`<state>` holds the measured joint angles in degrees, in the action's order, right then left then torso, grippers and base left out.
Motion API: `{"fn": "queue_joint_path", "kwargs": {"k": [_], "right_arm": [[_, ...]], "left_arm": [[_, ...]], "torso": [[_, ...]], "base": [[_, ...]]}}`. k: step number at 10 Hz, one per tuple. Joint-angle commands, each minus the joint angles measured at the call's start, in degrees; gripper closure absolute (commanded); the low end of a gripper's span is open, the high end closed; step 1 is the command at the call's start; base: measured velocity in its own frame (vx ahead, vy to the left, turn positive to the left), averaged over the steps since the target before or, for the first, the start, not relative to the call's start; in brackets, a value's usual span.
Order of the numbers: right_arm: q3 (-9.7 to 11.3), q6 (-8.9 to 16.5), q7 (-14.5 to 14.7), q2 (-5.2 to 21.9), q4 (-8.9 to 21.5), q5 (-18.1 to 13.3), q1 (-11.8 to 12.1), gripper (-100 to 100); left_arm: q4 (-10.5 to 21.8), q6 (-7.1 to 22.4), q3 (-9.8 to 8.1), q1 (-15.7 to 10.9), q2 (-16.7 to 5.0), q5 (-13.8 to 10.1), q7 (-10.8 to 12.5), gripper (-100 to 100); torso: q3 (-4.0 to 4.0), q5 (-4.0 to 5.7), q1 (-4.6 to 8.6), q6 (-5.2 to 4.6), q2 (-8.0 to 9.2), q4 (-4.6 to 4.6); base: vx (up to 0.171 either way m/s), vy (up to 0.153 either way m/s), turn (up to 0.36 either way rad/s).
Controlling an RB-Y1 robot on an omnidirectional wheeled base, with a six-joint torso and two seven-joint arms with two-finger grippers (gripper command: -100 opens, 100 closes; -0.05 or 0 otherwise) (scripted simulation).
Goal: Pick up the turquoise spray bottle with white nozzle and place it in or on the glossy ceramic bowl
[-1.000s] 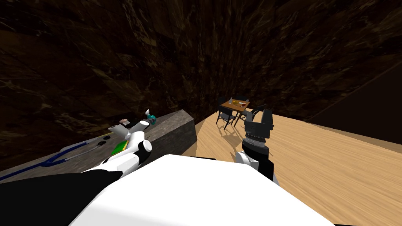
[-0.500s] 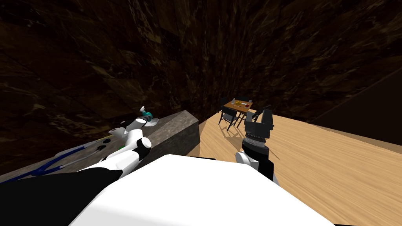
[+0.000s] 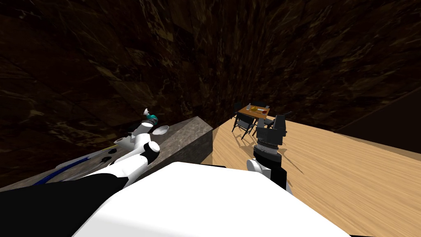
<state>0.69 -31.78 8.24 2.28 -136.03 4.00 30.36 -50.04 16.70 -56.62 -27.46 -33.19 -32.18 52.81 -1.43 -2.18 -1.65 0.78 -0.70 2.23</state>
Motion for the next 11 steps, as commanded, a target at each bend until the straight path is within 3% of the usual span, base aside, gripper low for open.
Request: {"fn": "queue_joint_path", "kwargs": {"k": [1, 2, 6, 7, 8, 9, 11], "right_arm": [[0.0, 0.0, 0.0, 0.0, 0.0, 0.0, 0.0, 0], [0.0, 0.0, 0.0, 0.0, 0.0, 0.0, 0.0, 0], [0.0, 0.0, 0.0, 0.0, 0.0, 0.0, 0.0, 0], [0.0, 0.0, 0.0, 0.0, 0.0, 0.0, 0.0, 0], [0.0, 0.0, 0.0, 0.0, 0.0, 0.0, 0.0, 0], [0.0, 0.0, 0.0, 0.0, 0.0, 0.0, 0.0, 0], [0.0, 0.0, 0.0, 0.0, 0.0, 0.0, 0.0, 0]], "left_arm": [[0.0, 0.0, 0.00, 0.0, 0.0, 0.0, 0.0, 100], [0.0, -0.2, -0.01, -0.1, -0.1, -0.1, 0.0, -100], [0.0, -0.2, -0.01, -0.1, -0.1, -0.1, 0.0, -100], [0.0, -0.2, -0.01, -0.1, -0.1, -0.1, 0.0, 0], [-0.7, 2.0, -0.39, -1.0, -2.1, 0.4, 0.6, -100], [-0.7, 2.0, -0.39, -1.0, -2.1, 0.4, 0.6, -100], [-1.4, 4.1, -0.76, -2.0, -4.1, 0.9, 1.2, -100]], "torso": [[0.00, 0.00, 0.00, 0.00, 0.00, 0.00], [0.08, 0.01, 0.25, -0.01, 0.17, -0.01], [0.24, 0.09, 0.50, -0.01, 0.44, -0.08], [0.25, 0.09, 0.51, -0.01, 0.45, -0.08], [0.25, 0.09, 0.51, -0.01, 0.45, -0.08], [0.26, 0.17, 0.71, -0.01, 0.46, -0.11], [0.28, 0.20, 0.77, -0.02, 0.48, -0.11]], "base": [[0.051, 0.045, 0.000], [0.010, 0.011, -0.002], [0.000, 0.000, 0.000], [0.000, 0.000, 0.000], [-0.002, -0.062, -0.009], [-0.003, -0.067, 0.007], [-0.002, -0.063, -0.003]]}}
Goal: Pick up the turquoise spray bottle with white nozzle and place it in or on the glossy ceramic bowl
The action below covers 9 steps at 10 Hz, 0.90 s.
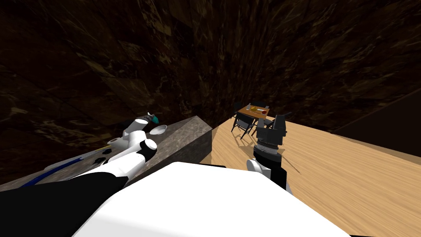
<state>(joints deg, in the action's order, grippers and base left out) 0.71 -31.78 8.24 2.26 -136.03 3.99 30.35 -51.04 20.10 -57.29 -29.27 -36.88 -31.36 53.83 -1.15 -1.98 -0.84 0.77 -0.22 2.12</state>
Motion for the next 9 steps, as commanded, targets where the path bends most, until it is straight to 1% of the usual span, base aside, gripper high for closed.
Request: {"fn": "queue_joint_path", "kwargs": {"k": [1, 6, 7, 8, 9], "right_arm": [[0.0, 0.0, 0.0, 0.0, 0.0, 0.0, 0.0, 0], [0.0, 0.0, 0.0, 0.0, 0.0, 0.0, 0.0, 0], [0.0, 0.0, 0.0, 0.0, 0.0, 0.0, 0.0, 0], [0.0, 0.0, 0.0, 0.0, 0.0, 0.0, 0.0, 0], [0.0, 0.0, 0.0, 0.0, 0.0, 0.0, 0.0, 0]], "left_arm": [[-0.7, 1.8, -0.28, -0.6, -1.5, 0.3, 0.5, -100], [-2.4, 7.2, -1.23, -3.0, -6.6, 1.4, 2.0, -100], [-0.9, 5.7, -0.71, -3.0, -6.5, 0.5, 1.2, -100], [-0.8, 5.9, -0.70, -3.1, -6.7, 0.6, 1.2, 0], [-0.8, 5.8, -0.70, -3.1, -6.6, 0.6, 1.2, 0]], "torso": [[0.00, 0.00, 0.00, 0.00, 0.00, 0.00], [0.02, 0.01, 0.04, 0.00, 0.04, -0.01], [0.00, 0.02, 0.04, -0.01, 0.00, 0.00], [-0.01, -0.03, -0.11, -0.01, -0.01, 0.01], [-0.01, -0.06, -0.22, 0.00, -0.01, 0.01]], "base": [[0.001, -0.072, 0.003], [-0.006, -0.072, 0.000], [0.002, -0.032, 0.005], [0.000, -0.007, 0.001], [0.000, 0.000, 0.000]]}}
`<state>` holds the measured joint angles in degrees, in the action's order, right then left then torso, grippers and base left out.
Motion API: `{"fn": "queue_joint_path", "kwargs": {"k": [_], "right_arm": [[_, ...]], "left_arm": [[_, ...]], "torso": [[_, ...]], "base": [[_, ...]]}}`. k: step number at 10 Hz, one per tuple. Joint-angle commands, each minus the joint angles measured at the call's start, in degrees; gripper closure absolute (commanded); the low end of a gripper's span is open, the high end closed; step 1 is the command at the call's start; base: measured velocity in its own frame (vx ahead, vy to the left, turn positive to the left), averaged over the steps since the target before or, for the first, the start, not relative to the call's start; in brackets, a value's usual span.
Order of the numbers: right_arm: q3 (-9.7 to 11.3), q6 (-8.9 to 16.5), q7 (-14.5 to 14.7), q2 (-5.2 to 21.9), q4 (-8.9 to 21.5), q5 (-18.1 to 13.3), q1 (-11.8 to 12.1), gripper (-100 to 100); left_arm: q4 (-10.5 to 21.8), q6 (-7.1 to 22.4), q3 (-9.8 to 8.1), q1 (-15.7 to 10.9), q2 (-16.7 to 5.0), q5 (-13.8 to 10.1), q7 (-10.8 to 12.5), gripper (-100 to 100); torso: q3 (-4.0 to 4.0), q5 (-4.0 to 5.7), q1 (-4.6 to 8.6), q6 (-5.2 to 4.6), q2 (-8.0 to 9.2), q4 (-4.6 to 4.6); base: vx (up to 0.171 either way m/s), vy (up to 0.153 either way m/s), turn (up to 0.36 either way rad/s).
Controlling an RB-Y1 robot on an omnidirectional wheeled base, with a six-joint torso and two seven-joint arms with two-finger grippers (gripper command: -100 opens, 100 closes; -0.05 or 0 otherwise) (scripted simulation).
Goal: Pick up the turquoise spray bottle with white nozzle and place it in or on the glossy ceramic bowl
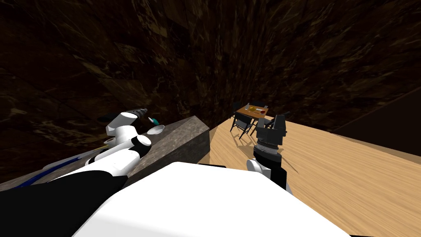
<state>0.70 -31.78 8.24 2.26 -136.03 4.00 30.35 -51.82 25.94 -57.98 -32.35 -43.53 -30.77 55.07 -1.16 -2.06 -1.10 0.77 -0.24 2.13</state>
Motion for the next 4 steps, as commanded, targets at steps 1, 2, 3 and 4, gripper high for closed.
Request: {"fn": "queue_joint_path", "kwargs": {"k": [1, 2, 3, 4], "right_arm": [[0.0, 0.0, 0.0, 0.0, 0.0, 0.0, 0.0, 0], [0.0, 0.0, 0.0, 0.0, 0.0, 0.0, 0.0, 0], [0.0, 0.0, 0.0, 0.0, 0.0, 0.0, 0.0, 0], [0.0, 0.0, 0.0, 0.0, 0.0, 0.0, 0.0, 0]], "left_arm": [[0.0, 0.0, 0.00, 0.0, 0.0, 0.0, 0.0, 0], [0.0, 0.0, 0.00, 0.0, 0.0, 0.0, 0.0, 0], [0.0, 0.0, 0.00, 0.0, 0.0, 0.0, 0.0, 0], [0.0, 0.0, 0.00, 0.0, 0.0, 0.0, 0.0, 0]], "torso": [[0.00, 0.00, 0.00, 0.00, 0.00, 0.00], [0.00, -0.01, -0.02, 0.00, 0.00, 0.00], [0.00, -0.01, -0.02, 0.00, 0.00, 0.00], [0.00, -0.01, -0.03, 0.00, 0.00, 0.00]], "base": [[0.000, 0.000, 0.000], [0.000, 0.000, 0.000], [0.000, 0.000, 0.000], [0.000, 0.000, 0.000]]}}
